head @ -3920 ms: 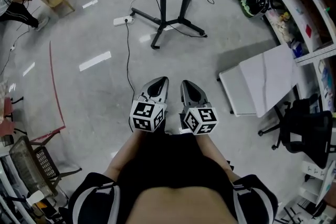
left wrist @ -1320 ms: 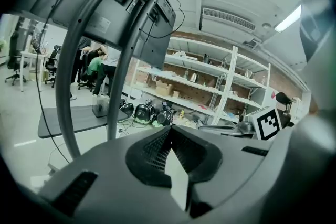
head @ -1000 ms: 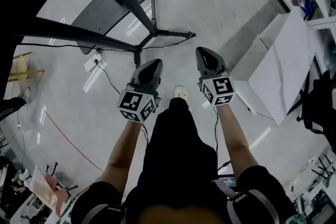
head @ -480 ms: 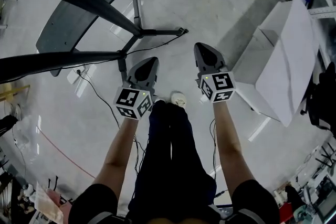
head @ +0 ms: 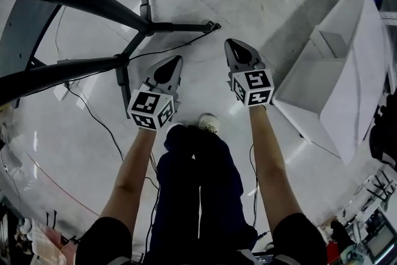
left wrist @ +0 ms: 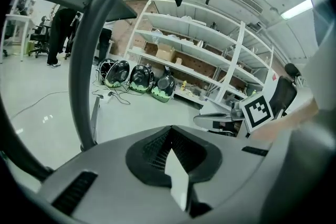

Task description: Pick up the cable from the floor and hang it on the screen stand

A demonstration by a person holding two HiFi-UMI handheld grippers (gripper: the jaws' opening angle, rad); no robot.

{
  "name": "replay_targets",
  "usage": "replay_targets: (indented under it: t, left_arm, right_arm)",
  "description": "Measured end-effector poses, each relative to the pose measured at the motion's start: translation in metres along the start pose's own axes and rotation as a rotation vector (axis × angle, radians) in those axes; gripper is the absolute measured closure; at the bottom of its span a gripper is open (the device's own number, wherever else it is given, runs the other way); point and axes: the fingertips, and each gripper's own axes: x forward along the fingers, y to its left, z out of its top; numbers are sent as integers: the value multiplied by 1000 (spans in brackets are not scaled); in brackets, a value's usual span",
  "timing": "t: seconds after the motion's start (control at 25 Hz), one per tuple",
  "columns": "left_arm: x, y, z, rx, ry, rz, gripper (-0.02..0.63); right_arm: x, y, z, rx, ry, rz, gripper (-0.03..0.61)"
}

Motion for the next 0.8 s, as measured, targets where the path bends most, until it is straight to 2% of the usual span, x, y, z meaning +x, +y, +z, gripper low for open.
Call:
replay_targets:
  t: [0.12, 0.28, 0.36, 0.48, 0.8]
  left_arm:
    - [23, 15, -37, 20, 19, -2, 607]
    - [56, 33, -78, 102, 36, -6, 607]
    - [72, 44, -96, 115, 34, -7, 607]
    - [97, 54, -122, 115, 35, -11, 607]
    - [147, 81, -176, 47, 12, -49, 607]
  right_arm:
    - [25, -11, -36, -5, 13, 2, 555]
    - [55, -26, -77, -15, 17, 3, 555]
    - [71, -33, -97, -13, 16, 3, 555]
    - [91, -44, -122, 5, 9, 7, 555]
    - [137, -77, -171, 12, -3, -16, 554]
